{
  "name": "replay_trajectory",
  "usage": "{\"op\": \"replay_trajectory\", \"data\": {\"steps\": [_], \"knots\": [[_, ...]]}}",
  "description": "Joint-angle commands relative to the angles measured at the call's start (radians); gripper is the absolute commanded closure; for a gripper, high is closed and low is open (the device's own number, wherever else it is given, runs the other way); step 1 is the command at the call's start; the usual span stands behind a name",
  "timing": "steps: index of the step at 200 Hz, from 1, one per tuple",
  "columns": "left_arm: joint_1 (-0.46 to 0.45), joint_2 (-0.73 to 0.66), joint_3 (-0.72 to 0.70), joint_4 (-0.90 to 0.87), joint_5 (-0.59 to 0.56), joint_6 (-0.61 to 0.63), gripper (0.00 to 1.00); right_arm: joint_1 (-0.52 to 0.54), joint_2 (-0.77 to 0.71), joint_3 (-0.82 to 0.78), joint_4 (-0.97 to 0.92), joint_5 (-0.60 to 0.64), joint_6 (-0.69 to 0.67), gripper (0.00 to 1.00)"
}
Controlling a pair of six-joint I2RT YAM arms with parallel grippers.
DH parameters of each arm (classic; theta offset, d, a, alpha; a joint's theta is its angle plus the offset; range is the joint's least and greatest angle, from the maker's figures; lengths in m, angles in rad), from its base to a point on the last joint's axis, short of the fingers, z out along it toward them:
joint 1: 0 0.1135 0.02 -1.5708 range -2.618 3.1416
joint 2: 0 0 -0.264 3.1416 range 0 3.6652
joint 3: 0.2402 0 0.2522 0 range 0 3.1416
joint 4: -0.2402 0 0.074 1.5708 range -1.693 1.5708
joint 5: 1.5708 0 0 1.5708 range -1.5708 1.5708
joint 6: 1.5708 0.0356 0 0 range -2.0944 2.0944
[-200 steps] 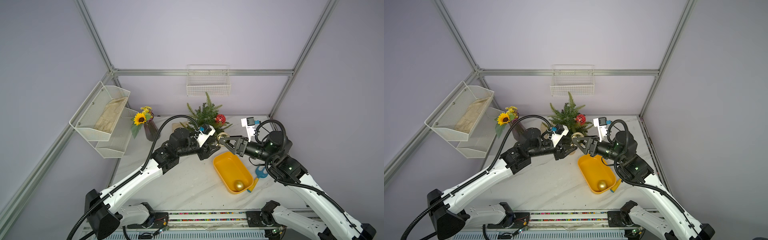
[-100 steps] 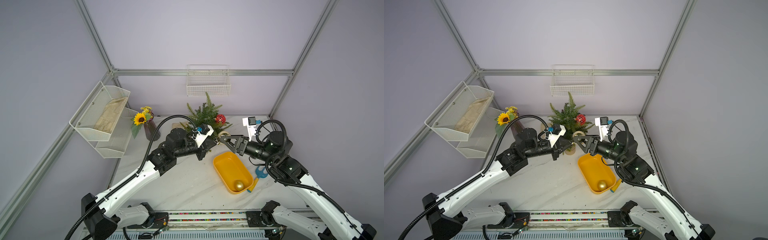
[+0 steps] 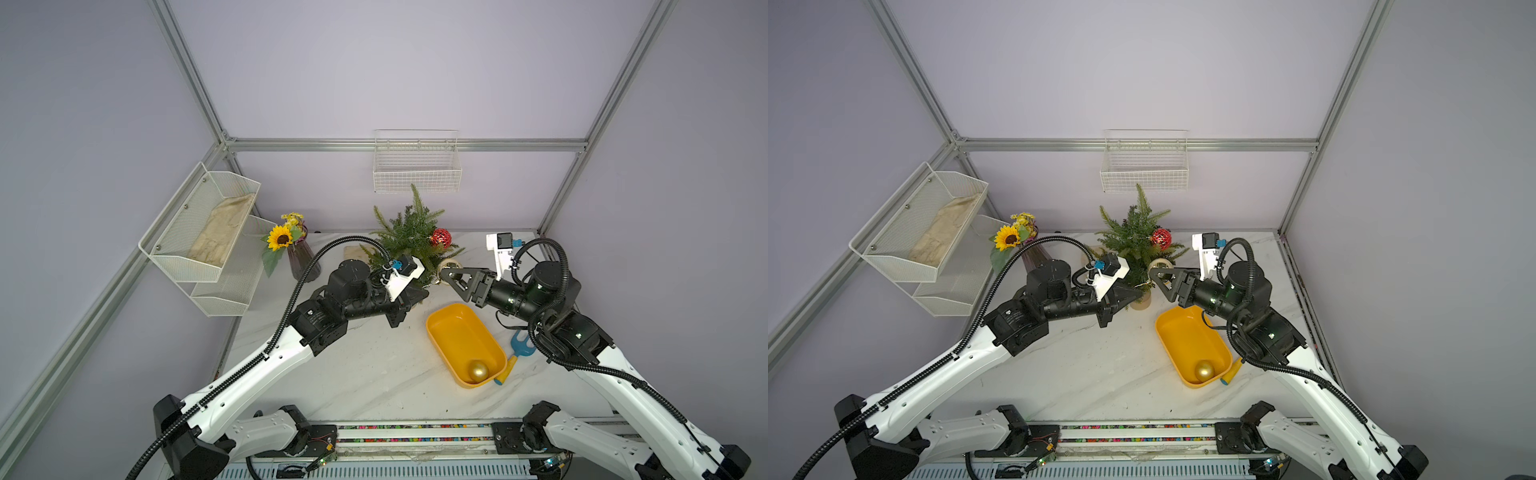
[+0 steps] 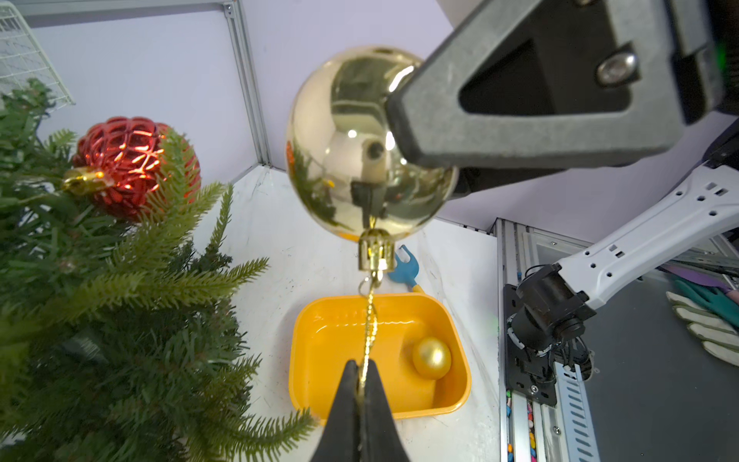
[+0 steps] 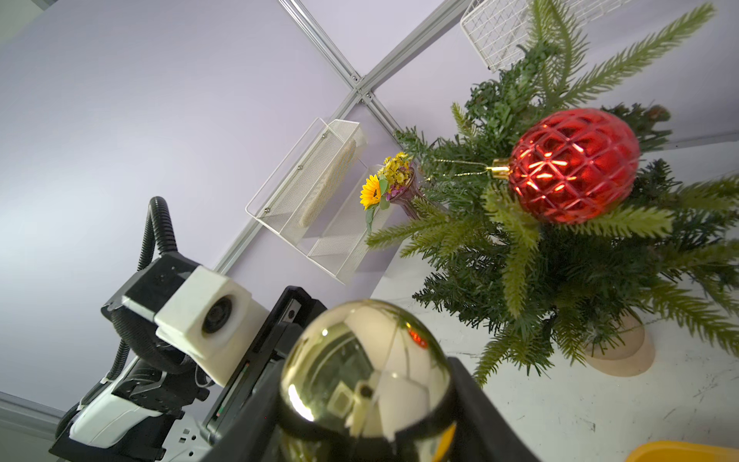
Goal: Decorate the small christmas tree with ornaments
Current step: Hang an ornament on the christmas tree.
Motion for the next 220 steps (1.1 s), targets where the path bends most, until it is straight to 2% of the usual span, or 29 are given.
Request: {"op": "replay_trajectory", "data": {"steps": [1, 220], "knots": [[-0.002, -0.031, -0.008, -0.036, -0.079, 0.037, 0.99, 0.005, 0.010, -0.003, -0.006, 0.010, -0.014, 0.59], [-0.002, 0.055, 0.008, -0.217, -0.116, 0.065, 0.99, 0.004, 0.061, -0.138, 0.004, 0.024, -0.037, 0.62]]}}
